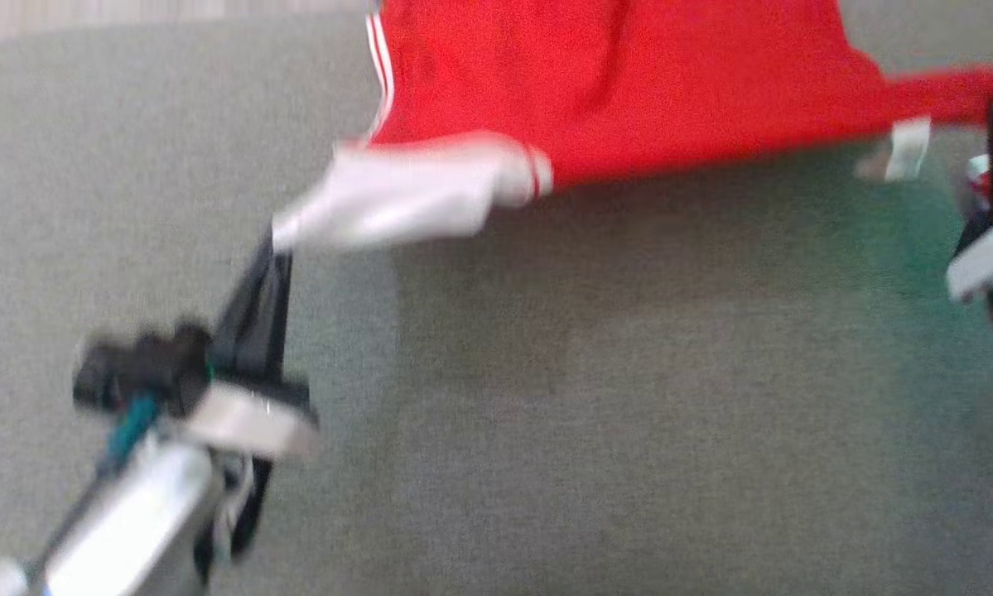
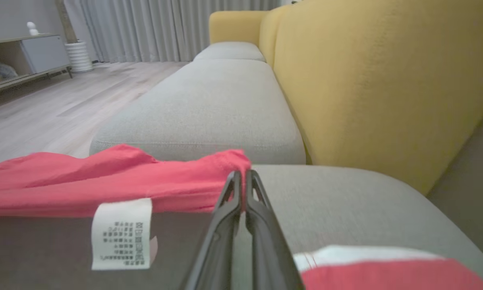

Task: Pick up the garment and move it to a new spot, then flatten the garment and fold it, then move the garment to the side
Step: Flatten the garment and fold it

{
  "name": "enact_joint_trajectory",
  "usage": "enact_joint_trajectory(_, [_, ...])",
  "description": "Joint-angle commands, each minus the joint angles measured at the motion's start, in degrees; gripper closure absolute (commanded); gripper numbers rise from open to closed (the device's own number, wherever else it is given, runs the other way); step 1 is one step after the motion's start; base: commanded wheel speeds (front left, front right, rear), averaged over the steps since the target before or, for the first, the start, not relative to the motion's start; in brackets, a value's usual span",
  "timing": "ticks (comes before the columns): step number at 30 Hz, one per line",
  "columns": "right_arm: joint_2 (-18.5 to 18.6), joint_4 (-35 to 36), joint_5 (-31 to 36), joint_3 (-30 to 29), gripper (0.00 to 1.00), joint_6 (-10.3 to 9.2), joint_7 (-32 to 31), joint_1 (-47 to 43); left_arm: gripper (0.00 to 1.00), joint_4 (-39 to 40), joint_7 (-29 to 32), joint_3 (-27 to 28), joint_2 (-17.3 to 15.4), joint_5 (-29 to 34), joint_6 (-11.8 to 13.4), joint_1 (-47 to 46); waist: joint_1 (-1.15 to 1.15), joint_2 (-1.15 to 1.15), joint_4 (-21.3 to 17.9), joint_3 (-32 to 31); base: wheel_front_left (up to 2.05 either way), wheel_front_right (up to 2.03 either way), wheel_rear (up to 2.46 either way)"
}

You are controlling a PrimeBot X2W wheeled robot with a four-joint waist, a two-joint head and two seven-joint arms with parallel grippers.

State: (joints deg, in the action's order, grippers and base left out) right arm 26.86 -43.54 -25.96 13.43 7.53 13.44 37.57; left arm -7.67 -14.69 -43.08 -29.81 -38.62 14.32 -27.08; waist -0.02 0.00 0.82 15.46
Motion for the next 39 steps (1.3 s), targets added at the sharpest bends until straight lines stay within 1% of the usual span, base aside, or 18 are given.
enact_joint_trajectory(1, [-0.1,2.9,-0.5,-1.1,1.00,-0.04,1.1,-4.6,1.00,3.1,-0.3,3.2,-2.9,-1.6,2.1,4.1,0.02,0.00,-1.1,-4.3,0.00,0.00,0.00])
enact_joint_trajectory(5, [-2.1,6.0,-0.1,-3.7,1.00,-0.04,1.3,-13.8,1.00,5.8,-0.3,3.0,-2.9,-3.3,4.9,16.6,0.02,0.00,-2.3,-7.9,0.00,0.00,0.00])
enact_joint_trajectory(8, [-3.0,8.5,1.1,-5.6,1.00,-0.04,1.2,-20.2,1.00,8.1,-0.3,2.9,-3.0,-3.9,6.8,23.9,0.02,0.00,-3.0,-10.0,0.00,0.00,0.00])
enact_joint_trajectory(9, [-3.0,8.5,1.1,-5.6,1.00,-0.04,1.2,-20.2,1.00,8.1,-0.3,2.9,-3.0,-3.9,6.8,23.9,0.02,0.00,-3.0,-10.0,0.00,0.00,0.00])
enact_joint_trajectory(12, [-4.0,11.8,2.7,-8.4,1.00,-0.04,0.5,-26.1,1.00,10.5,-0.3,3.2,-2.8,-5.1,8.0,28.7,0.02,0.00,-3.3,-10.9,0.00,0.00,0.00])
enact_joint_trajectory(15, [-5.7,15.6,4.2,-11.2,1.00,-0.04,-0.3,-30.5,1.00,12.3,-0.2,3.3,-2.4,-6.2,8.4,30.2,0.02,0.00,-3.5,-10.7,0.00,0.00,0.00])
enact_joint_trajectory(18, [-8.2,19.3,5.7,-13.4,1.00,-0.04,-1.7,-32.7,1.00,12.5,0.1,3.4,-2.2,-5.8,8.5,28.7,0.02,0.00,-4.0,-9.9,0.00,0.00,0.00])
enact_joint_trajectory(22, [-10.3,22.0,7.3,-15.2,1.00,-0.04,-3.8,-32.4,1.00,10.7,0.9,3.3,-1.0,-4.7,7.8,23.8,0.02,0.00,-4.1,-8.7,0.00,0.00,0.00])
enact_joint_trajectory(25, [-11.2,22.3,8.0,-15.8,1.00,-0.04,-5.6,-30.6,1.00,8.3,1.7,3.1,0.5,-4.0,6.9,19.1,0.02,0.00,-4.0,-7.7,0.00,0.00,0.00])
enact_joint_trajectory(28, [-11.9,22.0,8.9,-15.6,1.00,-0.04,-7.4,-27.7,1.00,5.1,2.2,3.0,2.1,-3.4,5.3,13.9,0.02,0.00,-4.0,-6.4,0.00,0.00,0.00])
enact_joint_trajectory(32, [-11.7,19.2,9.0,-14.6,1.00,-0.04,-8.2,-22.8,1.00,-0.2,2.6,2.8,4.4,-2.8,2.8,6.8,0.02,0.00,-3.7,-4.3,0.00,0.00,0.00])
enact_joint_trajectory(39, [-11.2,11.4,8.0,-11.4,1.00,-0.04,-7.4,-13.9,1.00,-8.7,2.4,2.4,7.5,-1.7,-0.8,-2.2,0.02,0.00,-3.3,-1.6,0.00,0.00,0.00])
